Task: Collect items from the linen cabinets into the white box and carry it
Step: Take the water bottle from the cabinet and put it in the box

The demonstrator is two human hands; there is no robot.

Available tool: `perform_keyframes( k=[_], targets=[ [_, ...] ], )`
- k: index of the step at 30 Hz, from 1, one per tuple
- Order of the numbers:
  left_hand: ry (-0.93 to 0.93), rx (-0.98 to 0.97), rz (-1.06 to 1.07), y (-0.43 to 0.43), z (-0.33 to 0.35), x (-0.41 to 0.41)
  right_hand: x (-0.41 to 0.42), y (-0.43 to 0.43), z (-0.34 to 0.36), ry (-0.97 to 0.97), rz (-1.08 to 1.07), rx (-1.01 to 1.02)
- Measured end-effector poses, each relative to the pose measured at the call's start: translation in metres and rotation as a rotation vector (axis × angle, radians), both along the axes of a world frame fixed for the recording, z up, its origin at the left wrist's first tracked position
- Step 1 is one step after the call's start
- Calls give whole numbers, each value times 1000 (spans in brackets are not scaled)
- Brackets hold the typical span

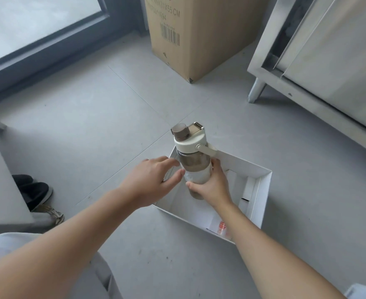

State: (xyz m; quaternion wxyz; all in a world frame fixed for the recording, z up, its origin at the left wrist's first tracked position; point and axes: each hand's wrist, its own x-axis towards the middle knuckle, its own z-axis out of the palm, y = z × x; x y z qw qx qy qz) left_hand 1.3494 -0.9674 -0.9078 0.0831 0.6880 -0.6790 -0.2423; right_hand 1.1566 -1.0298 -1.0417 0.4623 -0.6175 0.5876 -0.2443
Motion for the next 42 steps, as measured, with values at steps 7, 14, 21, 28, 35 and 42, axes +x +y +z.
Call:
perform_keyframes(
  k=[7,14,21,28,35,42],
  targets=[
    [-19,17,-14,-1,-5,5,-10,0,-4,72,15,-12],
    [-72,70,-39,12,-13,10,-20,6,3,129,58,-27],
    [-43,29,-46,10,-12,9,-26,22,8,31,-35,-10],
    [-67,11,-129,12,-16,3,-37,30,11,68,-24,20],
    [-87,16,-191,9,-17,-6,-52,35,14,118,-37,49],
    [-83,-30,-174,7,-16,-5,-41,30,13,53,-93,-1]
  ],
)
